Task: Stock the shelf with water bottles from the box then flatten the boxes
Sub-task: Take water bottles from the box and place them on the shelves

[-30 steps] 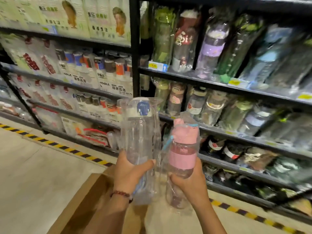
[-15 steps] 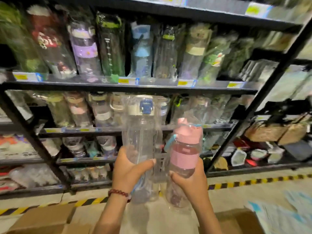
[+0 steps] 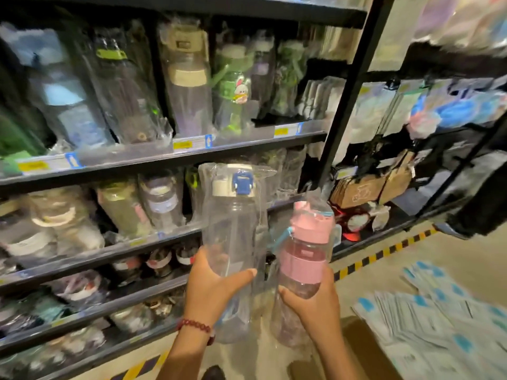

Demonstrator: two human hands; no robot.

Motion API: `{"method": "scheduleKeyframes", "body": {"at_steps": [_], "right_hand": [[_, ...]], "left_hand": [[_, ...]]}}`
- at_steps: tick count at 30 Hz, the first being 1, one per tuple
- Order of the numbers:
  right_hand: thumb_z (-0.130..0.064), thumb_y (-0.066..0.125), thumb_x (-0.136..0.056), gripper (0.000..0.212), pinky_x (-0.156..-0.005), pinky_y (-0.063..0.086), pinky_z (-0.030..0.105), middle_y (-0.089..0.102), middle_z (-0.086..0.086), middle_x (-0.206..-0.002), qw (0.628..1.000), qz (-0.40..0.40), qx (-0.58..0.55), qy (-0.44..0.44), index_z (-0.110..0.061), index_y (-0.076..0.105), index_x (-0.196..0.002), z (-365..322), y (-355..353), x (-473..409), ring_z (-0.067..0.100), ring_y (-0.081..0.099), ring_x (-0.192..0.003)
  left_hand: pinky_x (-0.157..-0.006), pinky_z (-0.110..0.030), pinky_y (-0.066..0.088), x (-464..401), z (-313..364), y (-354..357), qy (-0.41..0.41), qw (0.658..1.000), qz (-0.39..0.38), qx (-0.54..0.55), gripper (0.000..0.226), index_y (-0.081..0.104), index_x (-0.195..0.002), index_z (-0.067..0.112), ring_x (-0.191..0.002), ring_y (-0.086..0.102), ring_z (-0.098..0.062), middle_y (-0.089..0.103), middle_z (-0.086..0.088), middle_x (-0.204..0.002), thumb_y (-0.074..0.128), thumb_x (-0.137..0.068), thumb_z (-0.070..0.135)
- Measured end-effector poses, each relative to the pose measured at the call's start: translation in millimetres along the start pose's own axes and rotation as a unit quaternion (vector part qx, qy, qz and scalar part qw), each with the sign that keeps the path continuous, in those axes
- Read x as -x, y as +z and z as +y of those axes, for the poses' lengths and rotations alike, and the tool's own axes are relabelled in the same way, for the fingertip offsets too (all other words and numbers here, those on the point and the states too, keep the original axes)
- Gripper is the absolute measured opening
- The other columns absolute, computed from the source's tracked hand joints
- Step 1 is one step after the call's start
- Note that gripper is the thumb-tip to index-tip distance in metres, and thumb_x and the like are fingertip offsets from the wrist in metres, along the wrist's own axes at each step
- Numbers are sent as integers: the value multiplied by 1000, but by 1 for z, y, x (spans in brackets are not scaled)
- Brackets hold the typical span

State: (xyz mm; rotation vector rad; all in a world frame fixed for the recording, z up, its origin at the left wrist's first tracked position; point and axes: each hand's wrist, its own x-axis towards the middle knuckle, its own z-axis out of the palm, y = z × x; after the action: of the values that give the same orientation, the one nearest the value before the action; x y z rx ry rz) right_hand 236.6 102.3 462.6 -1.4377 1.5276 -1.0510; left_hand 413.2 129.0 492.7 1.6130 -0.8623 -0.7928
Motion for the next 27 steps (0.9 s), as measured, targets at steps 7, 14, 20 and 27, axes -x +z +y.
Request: {"method": "scheduleKeyframes", "body": {"at_steps": [7, 14, 20, 27], "right_hand": [[-19, 87, -60, 69, -67, 44, 21, 57, -5, -100, 998, 50, 15, -17, -27, 40, -111, -18, 8, -92, 14, 58, -89], [-15, 85, -63, 69, -60, 38, 4, 48, -24, -95, 992, 112, -13, -58, -29, 38, -111, -58, 12, -174, -9, 49, -80], [-19, 87, -63, 74, -66, 39, 5, 52, -17, -102, 986, 130, -53, -88, -28, 39, -118, -73, 9, -228, 1, 53, -90], [-36, 80, -54, 78, -73, 39, -1, 52, -23, -109, 967, 155, -98, -175, -30, 39, -119, -105, -3, -292, -18, 51, -95]], "left_hand": [[-63, -12, 38, -94, 37, 44, 47, 998, -41, 8, 70, 51, -108, 20, -84, 51, 6, 55, 13, -95, 90, -50, 26], [-63, -10, 39, -180, 82, 81, 104, 992, -70, 22, 77, 50, -108, 20, -82, 55, 6, 57, 13, -93, 87, -43, 38], [-66, -12, 41, -215, 98, 110, 125, 989, -60, 58, 78, 51, -113, 19, -84, 55, 7, 58, 14, -96, 80, -42, 36], [-69, -2, 41, -248, 132, 140, 196, 974, 11, 110, 78, 51, -109, 19, -84, 56, 15, 59, 15, -99, 83, -40, 34]]}}
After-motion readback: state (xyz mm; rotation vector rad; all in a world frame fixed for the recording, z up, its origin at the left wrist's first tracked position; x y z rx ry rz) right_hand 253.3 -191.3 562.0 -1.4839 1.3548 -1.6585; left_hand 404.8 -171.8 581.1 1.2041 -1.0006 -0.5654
